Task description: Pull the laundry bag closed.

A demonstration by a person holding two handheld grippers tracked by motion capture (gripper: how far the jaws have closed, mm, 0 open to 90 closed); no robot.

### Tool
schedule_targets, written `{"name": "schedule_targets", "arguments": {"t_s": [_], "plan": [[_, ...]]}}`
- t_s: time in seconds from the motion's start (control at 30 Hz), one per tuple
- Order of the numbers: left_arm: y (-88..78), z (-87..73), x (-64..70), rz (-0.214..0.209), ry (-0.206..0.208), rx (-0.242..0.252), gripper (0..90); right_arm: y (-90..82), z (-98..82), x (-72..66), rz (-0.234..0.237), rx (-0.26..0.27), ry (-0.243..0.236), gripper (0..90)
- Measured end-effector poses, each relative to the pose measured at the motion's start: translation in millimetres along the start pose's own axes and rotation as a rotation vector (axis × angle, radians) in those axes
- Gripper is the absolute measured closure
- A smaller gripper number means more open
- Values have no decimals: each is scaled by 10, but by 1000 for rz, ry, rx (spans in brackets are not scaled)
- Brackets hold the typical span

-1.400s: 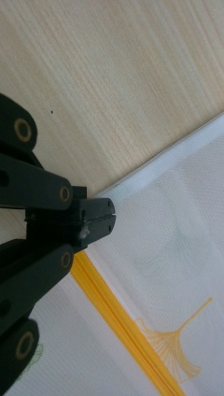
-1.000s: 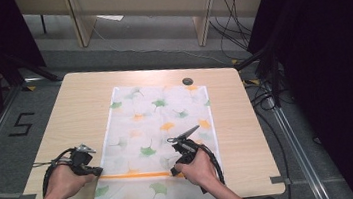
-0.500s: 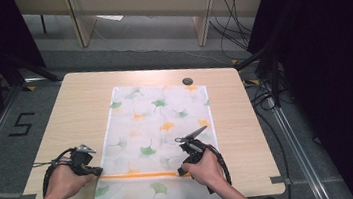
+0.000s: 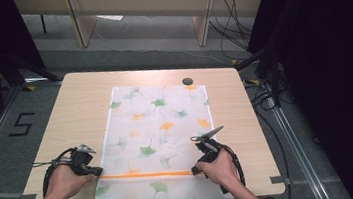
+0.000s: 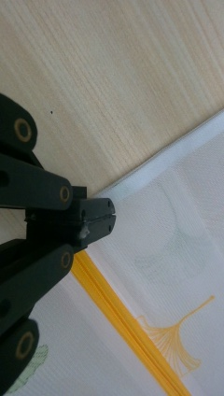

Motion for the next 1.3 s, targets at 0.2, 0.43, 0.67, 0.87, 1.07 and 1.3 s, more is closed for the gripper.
{"name": "schedule_targets", "arguments": {"t_s": [0.2,0.43,0.67,0.87,1.07,1.3], "plan": [[2,0,3,-1,-3,2,900,-58,-72,110,-6,12,32,900],[4,0,7,-2,-5,6,900,-139,-145,238,-9,15,60,900],[2,-2,10,2,-3,7,900,-218,-209,352,-10,27,100,900],[3,-1,9,2,-2,7,900,-294,-258,463,-26,39,137,900],[7,3,15,0,-1,5,900,-347,-336,600,-49,83,169,900],[9,1,15,-1,-1,11,900,-335,-320,602,-66,73,152,900]]}}
Point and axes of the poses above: each handheld gripper's, and its own axes: y roughly forward along the jaws, z roughly out of its top, x roughly to its right, the point moved 3 cm from there along y, roughly forward along the jaws, and after that the axes turned 13 degrees about -y, right-handed, at the moved point
